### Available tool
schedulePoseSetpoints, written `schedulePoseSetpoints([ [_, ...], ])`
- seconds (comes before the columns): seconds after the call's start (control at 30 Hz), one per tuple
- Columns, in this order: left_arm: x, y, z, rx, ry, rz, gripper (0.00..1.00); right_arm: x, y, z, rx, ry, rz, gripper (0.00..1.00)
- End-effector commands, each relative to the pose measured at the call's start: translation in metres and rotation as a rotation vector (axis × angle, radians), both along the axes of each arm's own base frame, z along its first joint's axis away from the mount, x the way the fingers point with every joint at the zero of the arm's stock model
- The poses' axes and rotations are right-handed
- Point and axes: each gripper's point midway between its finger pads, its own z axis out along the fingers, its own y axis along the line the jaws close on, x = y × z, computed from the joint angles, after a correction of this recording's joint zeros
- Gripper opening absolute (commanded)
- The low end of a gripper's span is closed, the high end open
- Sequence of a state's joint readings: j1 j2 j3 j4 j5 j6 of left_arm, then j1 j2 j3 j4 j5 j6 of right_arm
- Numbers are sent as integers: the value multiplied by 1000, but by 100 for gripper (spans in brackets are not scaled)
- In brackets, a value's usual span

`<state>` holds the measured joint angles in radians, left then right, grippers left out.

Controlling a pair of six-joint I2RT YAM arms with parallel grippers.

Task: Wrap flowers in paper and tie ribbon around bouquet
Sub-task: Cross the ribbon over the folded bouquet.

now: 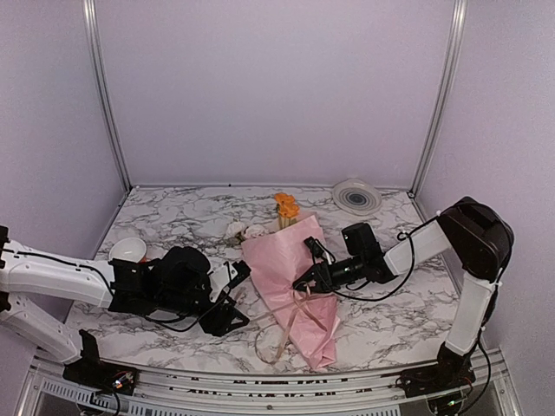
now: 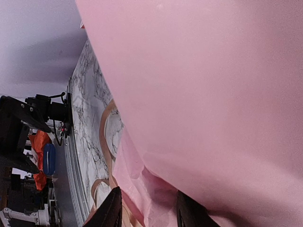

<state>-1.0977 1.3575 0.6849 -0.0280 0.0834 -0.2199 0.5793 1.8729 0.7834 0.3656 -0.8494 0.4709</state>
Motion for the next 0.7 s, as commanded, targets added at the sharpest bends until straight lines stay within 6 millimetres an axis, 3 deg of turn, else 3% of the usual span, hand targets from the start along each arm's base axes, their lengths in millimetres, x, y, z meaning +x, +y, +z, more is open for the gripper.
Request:
schedulePoseSetpoints([
  [0.0, 28, -5, 33, 31, -259, -38, 64, 4, -4, -11, -36, 23, -17, 38],
  [0.03, 32, -15, 38, 31, -280, -62, 66, 4, -4, -11, -37, 24, -18, 38],
  [0.1, 32, -39, 31, 54, -259, -139, 71, 4, -3, -11, -37, 22, -18, 36],
  [0.23, 22, -75, -9, 184, -146, -275, 94, 5, -4, -10, -44, 17, -20, 35],
  [0.33, 7, -93, -27, 243, -99, -354, 99, 4, -5, -11, -49, 17, -18, 35],
  [0.43, 2, -91, -40, 312, -104, -363, 99, 3, -6, -10, -51, 16, -13, 35],
  [0.67, 31, -69, -62, 521, -155, -227, 99, 2, -6, -9, -53, 7, -9, 35],
])
